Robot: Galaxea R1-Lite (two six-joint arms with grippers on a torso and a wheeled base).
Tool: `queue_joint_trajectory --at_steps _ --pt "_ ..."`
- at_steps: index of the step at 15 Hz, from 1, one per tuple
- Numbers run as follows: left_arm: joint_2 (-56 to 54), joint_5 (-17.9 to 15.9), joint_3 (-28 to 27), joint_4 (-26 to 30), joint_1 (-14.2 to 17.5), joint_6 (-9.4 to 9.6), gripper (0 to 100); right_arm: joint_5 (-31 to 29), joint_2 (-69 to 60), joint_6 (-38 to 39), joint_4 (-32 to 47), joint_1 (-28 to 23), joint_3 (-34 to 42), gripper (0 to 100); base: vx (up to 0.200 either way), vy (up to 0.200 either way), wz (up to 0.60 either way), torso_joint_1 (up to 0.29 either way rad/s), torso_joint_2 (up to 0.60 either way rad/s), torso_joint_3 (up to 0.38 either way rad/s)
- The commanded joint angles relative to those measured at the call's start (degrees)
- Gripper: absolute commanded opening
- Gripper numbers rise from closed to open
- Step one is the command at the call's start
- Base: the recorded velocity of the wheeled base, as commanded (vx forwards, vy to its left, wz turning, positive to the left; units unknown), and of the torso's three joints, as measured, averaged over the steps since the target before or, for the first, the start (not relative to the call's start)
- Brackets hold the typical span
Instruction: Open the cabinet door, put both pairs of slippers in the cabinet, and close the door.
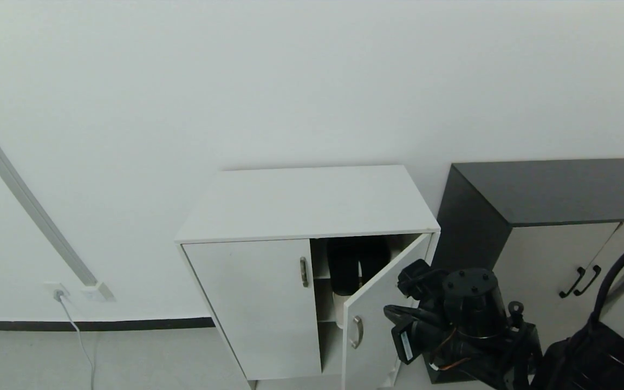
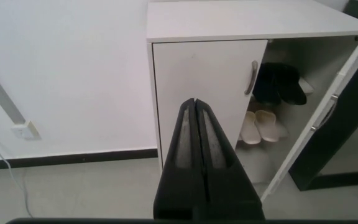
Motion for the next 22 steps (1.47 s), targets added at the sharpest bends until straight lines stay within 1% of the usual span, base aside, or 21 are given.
queue_joint_trajectory --at_steps 1,2,3,6,11,17,22 --pt "0.0 0.0 0.0 0.0 0.0 0.00 0 0.0 2.5 0.1 -0.1 0.0 -1.3 0 0.000 0.000 0.00 0.000 0.00 0.000" --pt "0.0 0.0 0.0 0.0 0.0 0.00 0 0.0 2.5 0.1 -0.1 0.0 -1.3 0 0.000 0.000 0.00 0.000 0.00 0.000" --pt "0.0 0.0 0.0 0.0 0.0 0.08 0 0.0 5.1 0.4 -0.1 0.0 -4.2 0 0.000 0.000 0.00 0.000 0.00 0.000" --pt "0.0 0.0 0.0 0.0 0.0 0.00 0 -0.1 8.1 0.5 -0.4 -0.5 -7.2 0 0.000 0.000 0.00 0.000 0.00 0.000" --pt "0.0 0.0 0.0 0.0 0.0 0.08 0 -0.4 15.3 0.7 -0.4 -3.0 -16.1 0 0.000 0.000 0.00 0.000 0.00 0.000" --pt "0.0 0.1 0.0 0.0 0.0 0.08 0 -0.5 21.1 0.7 -0.1 -5.6 -25.7 0 0.000 0.000 0.00 0.000 0.00 0.000" --pt "0.0 0.1 0.0 0.0 0.0 0.00 0 -0.4 24.7 0.5 0.4 -7.5 -30.8 0 0.000 0.000 0.00 0.000 0.00 0.000"
